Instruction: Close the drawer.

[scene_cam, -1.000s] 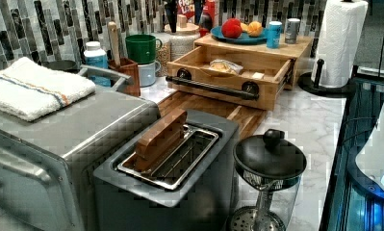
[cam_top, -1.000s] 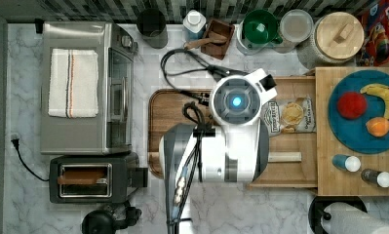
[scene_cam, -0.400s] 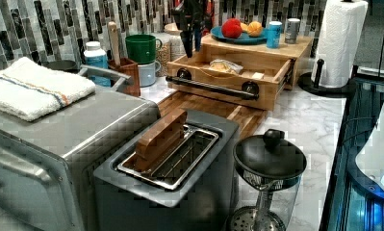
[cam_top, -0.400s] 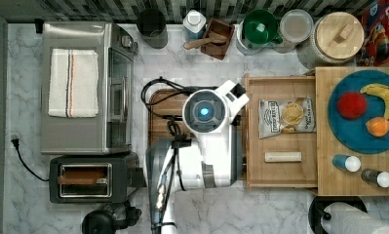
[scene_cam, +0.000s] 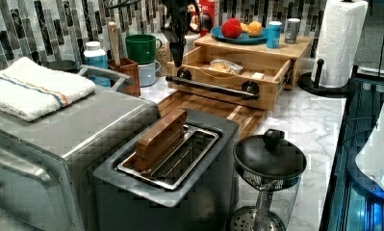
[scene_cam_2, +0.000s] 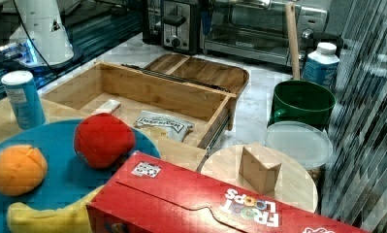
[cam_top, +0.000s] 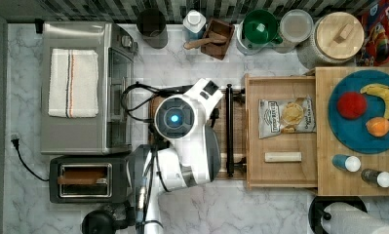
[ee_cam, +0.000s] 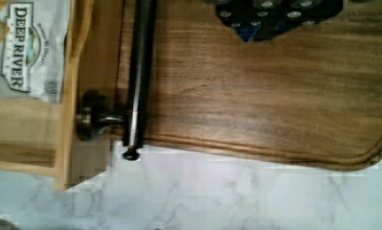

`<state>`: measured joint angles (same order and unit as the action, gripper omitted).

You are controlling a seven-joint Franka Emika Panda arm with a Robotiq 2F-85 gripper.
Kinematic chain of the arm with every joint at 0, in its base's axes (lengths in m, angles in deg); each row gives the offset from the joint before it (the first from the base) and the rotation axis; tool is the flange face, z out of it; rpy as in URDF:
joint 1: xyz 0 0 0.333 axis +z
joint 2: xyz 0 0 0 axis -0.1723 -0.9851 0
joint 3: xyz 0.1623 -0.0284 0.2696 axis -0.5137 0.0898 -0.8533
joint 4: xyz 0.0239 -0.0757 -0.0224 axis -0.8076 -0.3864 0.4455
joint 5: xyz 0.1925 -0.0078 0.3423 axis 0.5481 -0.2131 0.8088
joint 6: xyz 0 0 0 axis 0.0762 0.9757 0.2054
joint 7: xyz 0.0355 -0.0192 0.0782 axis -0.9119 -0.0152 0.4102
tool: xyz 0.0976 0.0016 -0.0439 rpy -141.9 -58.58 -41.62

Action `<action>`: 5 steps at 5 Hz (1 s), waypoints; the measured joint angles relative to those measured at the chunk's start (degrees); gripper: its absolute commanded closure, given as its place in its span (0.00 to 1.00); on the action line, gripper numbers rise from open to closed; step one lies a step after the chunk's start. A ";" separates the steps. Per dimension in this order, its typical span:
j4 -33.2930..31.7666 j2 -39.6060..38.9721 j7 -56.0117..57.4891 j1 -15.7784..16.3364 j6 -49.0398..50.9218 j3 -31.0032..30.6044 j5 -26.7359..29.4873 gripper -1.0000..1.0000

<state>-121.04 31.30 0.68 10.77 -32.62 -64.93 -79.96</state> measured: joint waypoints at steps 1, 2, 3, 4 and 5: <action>-1.90 -0.93 0.00 -0.08 -4.67 -0.99 -0.04 1.00; -2.24 -3.46 0.08 -0.61 -6.04 -1.05 0.03 1.00; -2.91 -7.47 0.08 -1.48 -8.73 -0.14 -0.01 1.00; -4.48 -10.67 0.11 -1.77 -10.97 2.46 -1.40 1.00; -6.60 -11.46 0.20 -2.66 -10.88 4.49 -1.47 1.00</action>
<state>-127.64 19.84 0.88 8.11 -43.50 -60.44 -81.43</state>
